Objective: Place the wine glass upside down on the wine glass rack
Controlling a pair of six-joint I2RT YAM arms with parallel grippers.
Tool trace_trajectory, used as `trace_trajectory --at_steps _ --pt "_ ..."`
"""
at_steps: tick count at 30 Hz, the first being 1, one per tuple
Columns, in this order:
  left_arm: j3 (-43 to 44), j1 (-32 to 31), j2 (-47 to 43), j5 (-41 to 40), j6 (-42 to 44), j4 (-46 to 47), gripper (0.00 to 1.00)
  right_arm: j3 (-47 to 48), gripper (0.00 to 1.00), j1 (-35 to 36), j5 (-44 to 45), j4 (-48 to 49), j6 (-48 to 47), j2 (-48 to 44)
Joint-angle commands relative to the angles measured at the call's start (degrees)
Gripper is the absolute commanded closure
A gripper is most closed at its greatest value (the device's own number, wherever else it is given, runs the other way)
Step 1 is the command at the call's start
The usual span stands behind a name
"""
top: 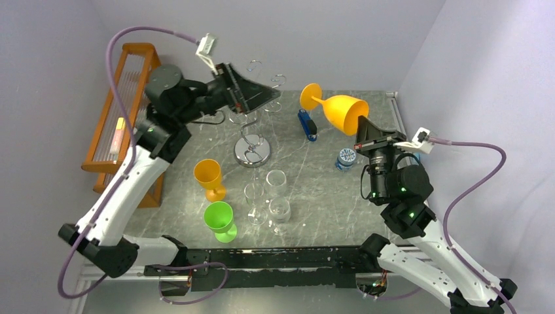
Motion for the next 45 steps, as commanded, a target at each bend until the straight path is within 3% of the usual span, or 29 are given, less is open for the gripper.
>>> trace_trajectory --at_steps 1,5,9,18,28,39,45 --pt "1.2 -4.3 3.9 -9.1 -8.5 11.7 0.05 -0.6 1.00 0.2 0.1 13.6 -2.2 -1.1" --pt "-3.8 -6.7 5.3 -16.0 -20.3 22.0 0.05 -1.3 1.00 0.2 -1.5 20.4 -2.7 -0.6" --pt "-5.9 -10.8 7.1 -21.8 -25.8 28.0 0.06 -1.6 1.00 0.2 -2.8 25.2 -1.7 0.5" --pt "-5.0 -21.2 10.7 -35.0 -26.7 31.6 0.08 -1.8 1.00 0.2 -5.8 30.8 2.7 4.3" --pt "-5.3 -24.2 13.7 -45.8 -27.2 39.5 0.27 -3.0 1.00 0.2 -8.5 28.8 7.3 3.3" --pt "-3.6 -24.9 17.8 -45.9 -31.6 43.8 0.60 -5.0 1.00 0.2 -9.9 25.8 9.2 1.9" --pt "-5.6 -25.0 17.1 -47.5 -27.1 46.3 0.94 -5.1 1.00 0.2 -8.5 20.9 11.0 0.3"
